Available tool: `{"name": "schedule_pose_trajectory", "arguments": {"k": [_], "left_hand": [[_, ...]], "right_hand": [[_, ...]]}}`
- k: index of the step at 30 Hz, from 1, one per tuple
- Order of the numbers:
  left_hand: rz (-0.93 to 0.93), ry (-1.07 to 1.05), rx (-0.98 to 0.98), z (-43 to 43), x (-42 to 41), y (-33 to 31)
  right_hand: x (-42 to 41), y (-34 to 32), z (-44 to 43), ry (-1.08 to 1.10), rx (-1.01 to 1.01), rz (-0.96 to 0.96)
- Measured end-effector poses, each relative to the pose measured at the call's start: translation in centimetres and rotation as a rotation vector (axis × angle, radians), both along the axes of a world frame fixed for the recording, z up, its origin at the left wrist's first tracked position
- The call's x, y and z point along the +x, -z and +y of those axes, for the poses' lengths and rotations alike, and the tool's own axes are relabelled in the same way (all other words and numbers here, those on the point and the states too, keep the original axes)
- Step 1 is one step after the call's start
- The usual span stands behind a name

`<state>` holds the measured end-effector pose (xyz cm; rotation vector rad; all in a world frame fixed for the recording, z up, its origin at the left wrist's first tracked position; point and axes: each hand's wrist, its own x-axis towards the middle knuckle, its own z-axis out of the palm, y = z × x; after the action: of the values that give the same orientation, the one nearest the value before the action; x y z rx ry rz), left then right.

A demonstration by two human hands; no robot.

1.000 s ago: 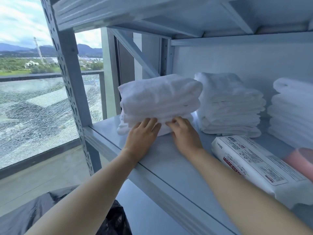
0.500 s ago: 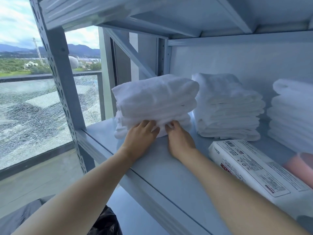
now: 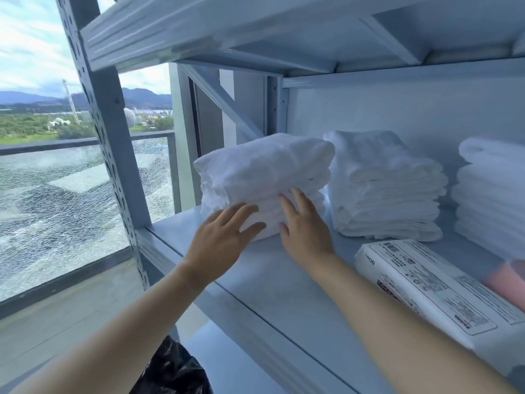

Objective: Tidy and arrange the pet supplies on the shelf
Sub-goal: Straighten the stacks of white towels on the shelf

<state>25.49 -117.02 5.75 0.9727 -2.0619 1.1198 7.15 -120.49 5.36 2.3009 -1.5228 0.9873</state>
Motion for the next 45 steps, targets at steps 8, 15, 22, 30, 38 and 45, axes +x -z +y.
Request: {"name": "schedule_pose_trajectory", "arguments": {"k": [8,15,22,30,38,45], "left_hand": [[0.163,-0.182,0.361,-1.6,2.1,-2.1],[0.116,-0.119,0.444,-3.5,3.1,-0.2],[0.21,-0.014,0.403,-4.0,2.6,0.4],[0.198,-0.061,0.333,-3.0,0.6,0.1],[0.188,-0.086,0.363,-1.2,-2.9,-0.7],[0.198,-0.303,0.437,-1.0,-3.4,-1.5]], "right_hand": [[2.1,-2.9,-0.4,-0.083,0.059,0.153],[2.5,-1.6,-1.4,-0.071,0.099,0.159],[2.6,-1.2,-1.8,-0.059,0.056,0.107],[1.3,-1.7,-1.7,-0.077,0.061,0.084],[-0.9,-2.6,-2.0,-0.06,0.116,0.112],[-1.0,-3.5,-1.5,-0.16,0.19,0.054]]}}
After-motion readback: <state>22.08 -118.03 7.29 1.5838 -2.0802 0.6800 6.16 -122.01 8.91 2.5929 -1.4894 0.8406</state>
